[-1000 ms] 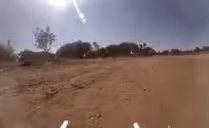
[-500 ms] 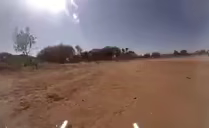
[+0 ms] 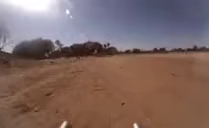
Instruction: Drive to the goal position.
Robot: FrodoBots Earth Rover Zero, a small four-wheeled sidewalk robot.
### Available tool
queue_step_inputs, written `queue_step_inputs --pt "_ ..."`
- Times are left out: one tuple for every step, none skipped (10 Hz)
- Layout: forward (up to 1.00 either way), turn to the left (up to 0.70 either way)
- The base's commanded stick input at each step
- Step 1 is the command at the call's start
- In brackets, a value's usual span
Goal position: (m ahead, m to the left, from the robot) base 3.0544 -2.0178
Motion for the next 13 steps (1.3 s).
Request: queue_step_inputs --pt "0.70 -0.27" --pt "0.70 -0.27" --pt "0.70 -0.27" --pt "0.70 -0.27" --pt "0.70 -0.27" --pt "0.70 -0.27" --pt "0.70 -0.27" --pt "0.70 -0.27" --pt "0.70 -0.27" --pt "0.70 -0.27" --pt "0.70 -0.27" --pt "0.70 -0.27" --pt "0.70 -0.27"
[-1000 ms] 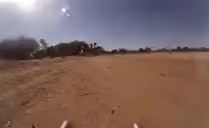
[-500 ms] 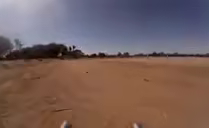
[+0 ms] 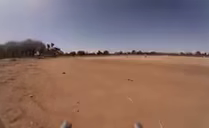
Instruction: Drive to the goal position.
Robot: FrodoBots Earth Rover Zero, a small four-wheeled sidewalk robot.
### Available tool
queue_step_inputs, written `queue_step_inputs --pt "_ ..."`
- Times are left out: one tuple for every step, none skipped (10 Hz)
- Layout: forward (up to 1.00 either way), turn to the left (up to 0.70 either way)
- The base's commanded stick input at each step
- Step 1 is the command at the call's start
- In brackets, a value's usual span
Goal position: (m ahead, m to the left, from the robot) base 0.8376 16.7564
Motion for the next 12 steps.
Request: queue_step_inputs --pt "0.70 -0.27" --pt "0.70 -0.27" --pt "0.70 -0.27" --pt "0.70 -0.27" --pt "0.70 -0.27" --pt "0.70 -0.27" --pt "0.70 -0.27" --pt "0.70 -0.27" --pt "0.70 -0.27" --pt "0.70 -0.27" --pt "0.70 -0.27" --pt "0.70 -0.27"
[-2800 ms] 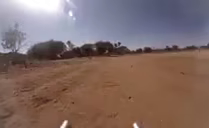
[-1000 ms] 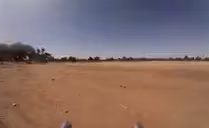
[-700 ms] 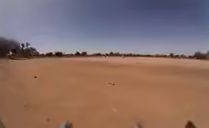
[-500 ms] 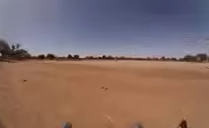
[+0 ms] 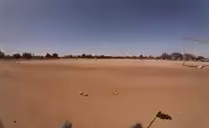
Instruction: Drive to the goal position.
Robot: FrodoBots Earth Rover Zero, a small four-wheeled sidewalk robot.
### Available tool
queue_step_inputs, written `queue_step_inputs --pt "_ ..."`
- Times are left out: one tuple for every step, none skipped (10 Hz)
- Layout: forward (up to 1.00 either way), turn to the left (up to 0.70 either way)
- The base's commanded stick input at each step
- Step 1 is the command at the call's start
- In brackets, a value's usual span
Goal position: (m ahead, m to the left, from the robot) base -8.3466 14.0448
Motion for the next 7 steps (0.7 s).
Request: queue_step_inputs --pt "0.70 -0.27" --pt "0.70 -0.27" --pt "0.70 -0.27" --pt "0.70 -0.27" --pt "0.70 -0.27" --pt "0.70 -0.27" --pt "0.70 -0.27"
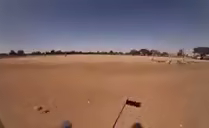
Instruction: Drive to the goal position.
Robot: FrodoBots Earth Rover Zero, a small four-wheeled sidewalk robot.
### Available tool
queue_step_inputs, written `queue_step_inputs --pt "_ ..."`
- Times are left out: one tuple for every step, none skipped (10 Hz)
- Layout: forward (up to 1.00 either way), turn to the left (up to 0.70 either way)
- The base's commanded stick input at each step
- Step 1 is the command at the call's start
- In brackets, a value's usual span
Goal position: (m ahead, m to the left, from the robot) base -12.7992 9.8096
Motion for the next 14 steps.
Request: queue_step_inputs --pt "0.70 -0.27" --pt "0.70 -0.27" --pt "0.70 -0.27" --pt "0.70 -0.27" --pt "0.70 -0.27" --pt "0.70 -0.27" --pt "0.70 -0.21" --pt "0.70 -0.09" --pt "0.70 0.00" --pt "0.70 0.00" --pt "0.70 0.00" --pt "0.70 0.00" --pt "0.70 0.00" --pt "0.70 0.00"
